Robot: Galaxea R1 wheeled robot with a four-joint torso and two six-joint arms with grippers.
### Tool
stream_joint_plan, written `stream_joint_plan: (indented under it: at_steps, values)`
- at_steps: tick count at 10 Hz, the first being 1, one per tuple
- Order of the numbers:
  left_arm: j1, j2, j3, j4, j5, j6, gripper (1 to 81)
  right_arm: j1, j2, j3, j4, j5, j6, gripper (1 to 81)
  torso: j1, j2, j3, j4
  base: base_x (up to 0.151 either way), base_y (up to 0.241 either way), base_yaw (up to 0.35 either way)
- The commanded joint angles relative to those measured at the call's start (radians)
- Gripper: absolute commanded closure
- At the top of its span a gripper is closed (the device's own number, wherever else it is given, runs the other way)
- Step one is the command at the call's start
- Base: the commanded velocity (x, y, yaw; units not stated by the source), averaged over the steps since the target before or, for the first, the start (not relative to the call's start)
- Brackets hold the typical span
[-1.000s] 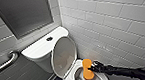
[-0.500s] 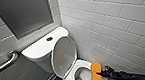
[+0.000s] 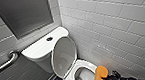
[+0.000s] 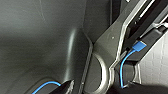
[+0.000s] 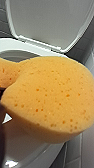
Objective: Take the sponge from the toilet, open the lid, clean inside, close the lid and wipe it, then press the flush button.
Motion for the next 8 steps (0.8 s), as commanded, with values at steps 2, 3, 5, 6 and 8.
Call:
stream_joint_plan:
  at_steps: [2,3,5,6,8]
  values:
    - [0.019,-0.009,0.042,0.026,0.074,0.013,1.0,-0.064,-0.159,0.138,-0.016,-0.083,0.005,81.1,0.000,0.000,0.000,0.000,0.000,0.000,0.000]
    - [0.020,-0.010,0.048,0.042,0.073,0.011,1.0,-0.100,-0.167,0.138,-0.016,-0.078,0.005,81.1,0.000,0.000,0.000,0.000,0.000,0.000,0.000]
    - [0.020,-0.015,0.059,0.055,0.073,0.011,1.0,-0.175,-0.189,0.140,-0.016,-0.002,0.002,81.1,0.000,0.000,0.001,0.000,0.000,0.000,0.000]
    - [0.020,-0.013,0.059,0.060,0.073,0.011,1.0,-0.212,-0.202,0.146,-0.016,0.015,0.002,81.1,0.000,0.000,0.001,0.000,0.000,0.000,0.000]
    - [0.019,-0.006,0.056,0.063,0.074,0.013,1.0,-0.284,-0.242,0.153,-0.016,0.095,0.000,81.1,0.000,0.000,0.001,0.000,0.000,0.000,0.000]
